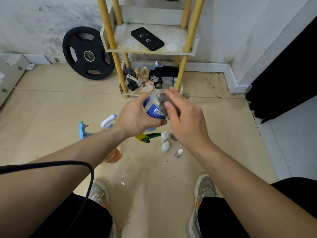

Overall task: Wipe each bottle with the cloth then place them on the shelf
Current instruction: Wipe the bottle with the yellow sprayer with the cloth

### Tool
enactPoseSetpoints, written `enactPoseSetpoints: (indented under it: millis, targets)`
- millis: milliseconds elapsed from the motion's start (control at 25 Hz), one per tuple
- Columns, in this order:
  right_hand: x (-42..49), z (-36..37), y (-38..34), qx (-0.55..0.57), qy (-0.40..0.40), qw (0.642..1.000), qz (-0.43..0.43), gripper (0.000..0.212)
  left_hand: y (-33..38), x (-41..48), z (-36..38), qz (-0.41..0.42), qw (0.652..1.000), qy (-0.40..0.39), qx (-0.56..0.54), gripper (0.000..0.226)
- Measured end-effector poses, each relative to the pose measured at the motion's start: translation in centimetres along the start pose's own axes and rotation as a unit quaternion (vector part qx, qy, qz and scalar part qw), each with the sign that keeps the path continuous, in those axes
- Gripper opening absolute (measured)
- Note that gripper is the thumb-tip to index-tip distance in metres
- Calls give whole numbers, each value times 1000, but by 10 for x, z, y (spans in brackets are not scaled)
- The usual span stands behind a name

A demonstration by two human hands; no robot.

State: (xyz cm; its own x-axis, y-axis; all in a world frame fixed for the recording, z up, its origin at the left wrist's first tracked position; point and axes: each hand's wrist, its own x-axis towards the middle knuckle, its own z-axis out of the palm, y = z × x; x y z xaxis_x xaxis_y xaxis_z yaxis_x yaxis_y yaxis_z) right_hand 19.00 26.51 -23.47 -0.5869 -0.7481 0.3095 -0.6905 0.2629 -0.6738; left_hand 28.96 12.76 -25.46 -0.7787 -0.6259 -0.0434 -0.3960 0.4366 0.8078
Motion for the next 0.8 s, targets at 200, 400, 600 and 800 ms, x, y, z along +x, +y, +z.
enactPoseSetpoints:
  millis: [200,400,600,800]
  targets:
    - [11,1,18,95,23,959,265,28,18,1,-3,-136,964,18,-227,49]
    - [18,-11,22,58,22,950,306,31,23,-3,-6,-263,896,51,-353,43]
    - [15,-21,32,42,73,932,352,30,10,0,-20,-316,848,104,-413,59]
    - [18,-24,29,97,66,926,358,35,11,0,-29,-328,821,111,-454,58]
